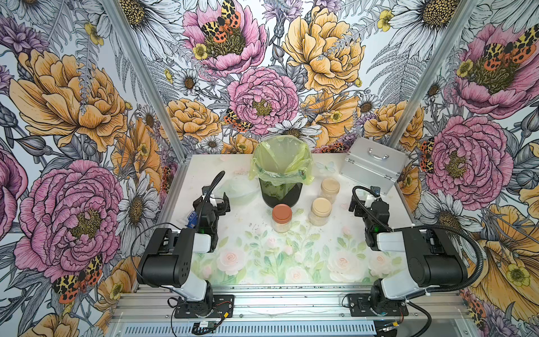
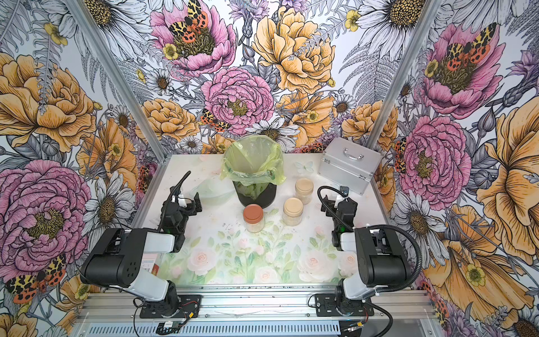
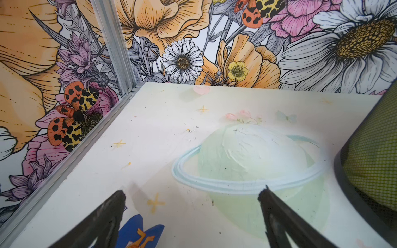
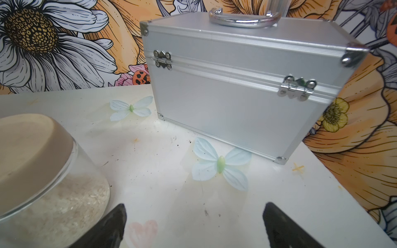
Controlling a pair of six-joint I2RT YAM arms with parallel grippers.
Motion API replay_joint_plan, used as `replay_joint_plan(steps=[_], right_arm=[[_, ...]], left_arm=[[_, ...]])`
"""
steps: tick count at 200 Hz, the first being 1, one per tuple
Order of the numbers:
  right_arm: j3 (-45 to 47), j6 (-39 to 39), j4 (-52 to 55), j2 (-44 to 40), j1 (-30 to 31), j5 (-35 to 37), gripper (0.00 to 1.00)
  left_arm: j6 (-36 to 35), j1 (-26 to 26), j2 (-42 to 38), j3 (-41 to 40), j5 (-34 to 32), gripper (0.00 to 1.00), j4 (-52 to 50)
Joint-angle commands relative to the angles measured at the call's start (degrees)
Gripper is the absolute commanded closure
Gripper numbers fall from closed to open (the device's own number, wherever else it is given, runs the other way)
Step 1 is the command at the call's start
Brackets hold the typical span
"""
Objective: Empty moldy rice from jars
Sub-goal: Pick up the jar from the center of the board.
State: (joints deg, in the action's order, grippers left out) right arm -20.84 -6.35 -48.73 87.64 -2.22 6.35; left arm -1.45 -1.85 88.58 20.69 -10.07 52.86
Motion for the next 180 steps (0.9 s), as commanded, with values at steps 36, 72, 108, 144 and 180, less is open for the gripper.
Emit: replay_joint_plan(steps=[36,72,108,144,180], right_arm=[[-1.17,0.2,-1.1,0.08,0.33,0.3,0.0],[-1.13,0.36,-1.03,-0.1,0.49,0.73,0.01],[-2.37,-0.3,2.28,-1.42,1.07,4.49,0.0],[-9.19,0.04,17.05,-4.74,1.63,5.22,0.0],[-17.68,0.76,30.94,-6.48,2.17,4.12,0.0]], left_arm=[[0.31,1.05,-0.25,0.93,2.61,0.01,0.05],[0.31,1.33,-0.4,0.89,3.43,0.01,-0.06],[0.31,0.83,-3.56,0.96,1.63,0.01,-2.59],[-0.57,-0.1,-9.12,4.79,0.92,0.01,-14.06],[-1.34,-2.98,-13.48,10.02,0.22,0.01,-26.25]])
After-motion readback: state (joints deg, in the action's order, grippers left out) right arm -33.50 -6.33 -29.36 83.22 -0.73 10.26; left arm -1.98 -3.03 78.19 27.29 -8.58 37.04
